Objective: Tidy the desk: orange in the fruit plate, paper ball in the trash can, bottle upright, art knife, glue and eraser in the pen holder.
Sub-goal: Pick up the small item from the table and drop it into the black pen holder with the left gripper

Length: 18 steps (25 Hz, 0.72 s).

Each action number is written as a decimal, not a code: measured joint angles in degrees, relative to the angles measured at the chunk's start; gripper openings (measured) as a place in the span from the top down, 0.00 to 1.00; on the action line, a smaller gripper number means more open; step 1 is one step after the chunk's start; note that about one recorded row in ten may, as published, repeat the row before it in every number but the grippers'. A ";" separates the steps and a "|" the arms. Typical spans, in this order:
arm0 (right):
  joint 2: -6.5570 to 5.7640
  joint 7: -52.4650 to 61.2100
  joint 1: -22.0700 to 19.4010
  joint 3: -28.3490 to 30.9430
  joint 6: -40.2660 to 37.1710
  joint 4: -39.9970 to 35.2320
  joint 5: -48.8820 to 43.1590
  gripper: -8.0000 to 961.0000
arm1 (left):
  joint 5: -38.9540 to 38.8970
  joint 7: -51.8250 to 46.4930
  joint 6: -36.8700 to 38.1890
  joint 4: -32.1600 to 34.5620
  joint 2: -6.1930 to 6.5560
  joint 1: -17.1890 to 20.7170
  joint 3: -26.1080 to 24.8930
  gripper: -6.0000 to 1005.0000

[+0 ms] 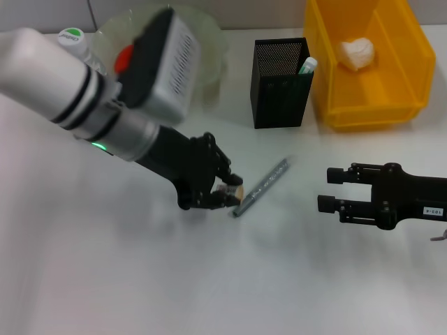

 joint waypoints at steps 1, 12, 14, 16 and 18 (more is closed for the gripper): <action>-0.02 0.00 0.00 0.00 -0.03 0.00 0.00 0.30 | -1.23 0.51 1.08 0.13 0.01 0.58 -2.06 0.73; -0.16 -0.30 0.45 0.00 -0.88 -0.07 -0.21 0.31 | -21.25 6.84 5.53 -8.48 -0.03 5.50 -15.62 0.73; -0.16 -0.46 0.45 -0.05 -0.89 -0.08 -0.23 0.31 | -25.69 8.59 4.78 -11.31 -0.07 6.00 -16.42 0.73; -0.16 -0.49 0.45 -0.20 -0.89 -0.09 -0.24 0.31 | -30.02 9.82 3.33 -13.83 -0.17 6.32 -16.65 0.73; -0.16 -0.54 0.40 -0.36 -0.90 -0.09 -0.26 0.31 | -33.47 10.52 1.13 -16.21 -0.28 6.48 -16.58 0.73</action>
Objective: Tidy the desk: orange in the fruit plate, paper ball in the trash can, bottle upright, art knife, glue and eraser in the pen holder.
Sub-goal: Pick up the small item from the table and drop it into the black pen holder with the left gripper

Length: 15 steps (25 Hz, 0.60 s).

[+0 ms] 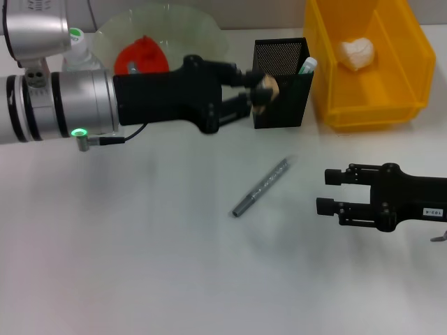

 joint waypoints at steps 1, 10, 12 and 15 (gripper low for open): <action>0.00 -0.03 -0.03 -0.04 0.00 0.00 -0.01 0.31 | -2.03 0.67 -1.27 -1.52 -0.06 0.01 0.11 0.73; 0.18 -0.14 0.07 -0.17 -0.02 0.00 -0.06 0.31 | -16.32 12.20 -6.76 -17.23 -0.49 -4.23 0.39 0.73; 0.20 -0.15 0.18 -0.17 -0.15 0.00 -0.06 0.31 | -17.96 13.27 -7.82 -19.44 -0.50 -5.36 0.39 0.73; 0.31 -0.16 0.23 -0.18 -0.32 -0.04 -0.06 0.31 | -22.25 15.43 -10.42 -23.48 -0.51 -7.80 0.38 0.73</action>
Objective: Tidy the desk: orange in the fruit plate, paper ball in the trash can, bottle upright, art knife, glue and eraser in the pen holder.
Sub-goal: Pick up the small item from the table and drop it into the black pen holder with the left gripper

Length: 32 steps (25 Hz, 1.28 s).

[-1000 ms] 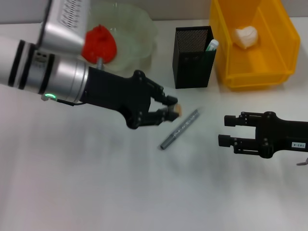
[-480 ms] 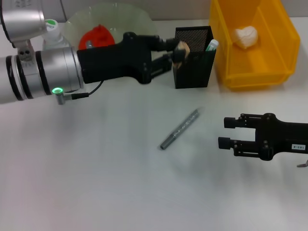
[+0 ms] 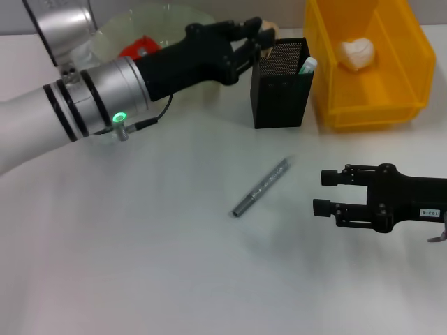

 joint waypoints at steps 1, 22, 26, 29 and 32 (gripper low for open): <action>0.02 -0.01 0.00 0.01 -0.02 -0.05 0.00 0.31 | -1.10 0.50 -0.74 -0.72 0.00 -0.51 0.00 0.73; 0.45 -0.18 0.72 0.01 0.29 -0.01 0.00 0.32 | -4.73 3.27 -10.68 -6.16 0.00 -9.09 -0.11 0.73; 0.74 -0.18 0.99 0.01 0.33 -0.11 0.00 0.32 | -4.75 3.24 -10.77 -6.37 0.00 -9.47 -0.27 0.73; 0.87 -0.18 1.37 0.01 0.40 -0.09 0.01 0.32 | -5.12 3.42 -11.44 -6.64 0.00 -9.82 -0.66 0.73; 1.00 -0.18 1.66 0.00 0.43 -0.02 0.01 0.32 | -5.56 3.78 -12.95 -6.71 0.00 -10.07 -0.71 0.73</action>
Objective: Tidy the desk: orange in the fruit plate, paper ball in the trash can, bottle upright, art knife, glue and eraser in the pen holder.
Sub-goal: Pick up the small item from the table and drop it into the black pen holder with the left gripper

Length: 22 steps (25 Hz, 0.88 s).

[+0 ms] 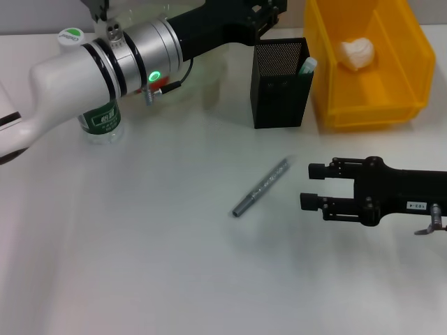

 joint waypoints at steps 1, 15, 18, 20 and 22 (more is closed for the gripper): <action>0.04 0.00 0.13 0.00 0.04 0.02 0.00 0.32 | 0.00 0.00 0.00 0.00 0.00 0.00 0.00 0.73; 0.36 0.00 0.63 -0.09 0.60 0.19 0.00 0.33 | 0.48 -0.34 2.21 -0.01 0.00 0.08 0.56 0.73; 0.48 0.00 0.92 -0.09 0.61 0.16 0.00 0.33 | 0.61 -0.39 2.26 -0.01 0.00 -0.02 0.62 0.73; 0.50 0.00 1.11 -0.09 0.63 0.26 0.00 0.33 | 0.63 -0.38 2.27 -0.04 0.00 -0.04 0.63 0.73; 0.50 0.00 1.21 -0.08 0.67 0.31 0.00 0.33 | 0.64 -0.30 2.29 -0.08 0.00 -0.05 0.64 0.73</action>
